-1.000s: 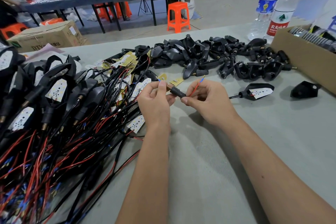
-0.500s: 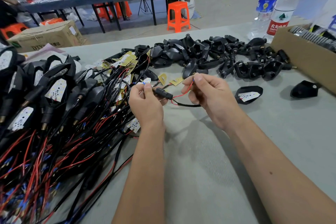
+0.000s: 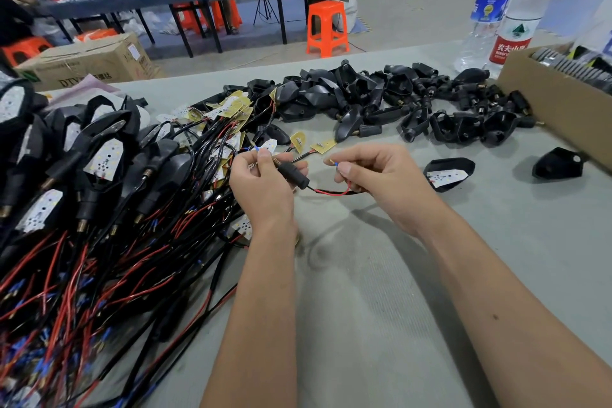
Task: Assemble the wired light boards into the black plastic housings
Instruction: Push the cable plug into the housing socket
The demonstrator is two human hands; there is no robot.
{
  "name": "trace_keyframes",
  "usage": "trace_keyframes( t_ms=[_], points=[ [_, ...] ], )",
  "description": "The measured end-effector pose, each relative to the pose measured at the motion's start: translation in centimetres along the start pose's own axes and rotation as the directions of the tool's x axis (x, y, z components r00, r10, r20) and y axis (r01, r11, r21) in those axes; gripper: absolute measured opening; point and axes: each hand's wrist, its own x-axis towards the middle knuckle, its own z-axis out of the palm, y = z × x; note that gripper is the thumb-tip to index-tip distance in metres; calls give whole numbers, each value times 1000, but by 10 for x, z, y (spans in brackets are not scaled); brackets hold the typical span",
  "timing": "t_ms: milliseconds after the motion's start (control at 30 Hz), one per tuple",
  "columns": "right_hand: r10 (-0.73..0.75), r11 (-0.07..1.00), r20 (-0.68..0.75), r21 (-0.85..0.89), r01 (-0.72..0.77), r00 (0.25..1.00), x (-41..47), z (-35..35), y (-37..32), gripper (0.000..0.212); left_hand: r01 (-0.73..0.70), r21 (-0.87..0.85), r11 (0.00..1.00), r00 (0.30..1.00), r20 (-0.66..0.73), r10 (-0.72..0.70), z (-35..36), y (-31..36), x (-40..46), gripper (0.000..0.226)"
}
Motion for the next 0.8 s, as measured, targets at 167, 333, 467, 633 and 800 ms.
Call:
trace_keyframes(
  t_ms=[167,333,467,633,800],
  points=[
    [52,996,129,-83,-41,990,-3,11,0,6,-131,135,982,976,-154,152,0,2,-9,12],
    [33,990,126,-142,-15,992,-2,20,1,7,-188,300,935,930,-253,268,0,6,-9,12],
    [13,976,115,-217,12,993,-1,23,5,8,-195,310,931,930,-245,276,3,6,-14,13],
    [24,972,75,-234,-5,997,0,24,9,10,-243,298,923,935,-182,305,5,7,-18,12],
    [26,978,27,-208,-19,999,2,23,10,16,-260,382,887,945,-89,316,6,1,-20,16]
  ],
)
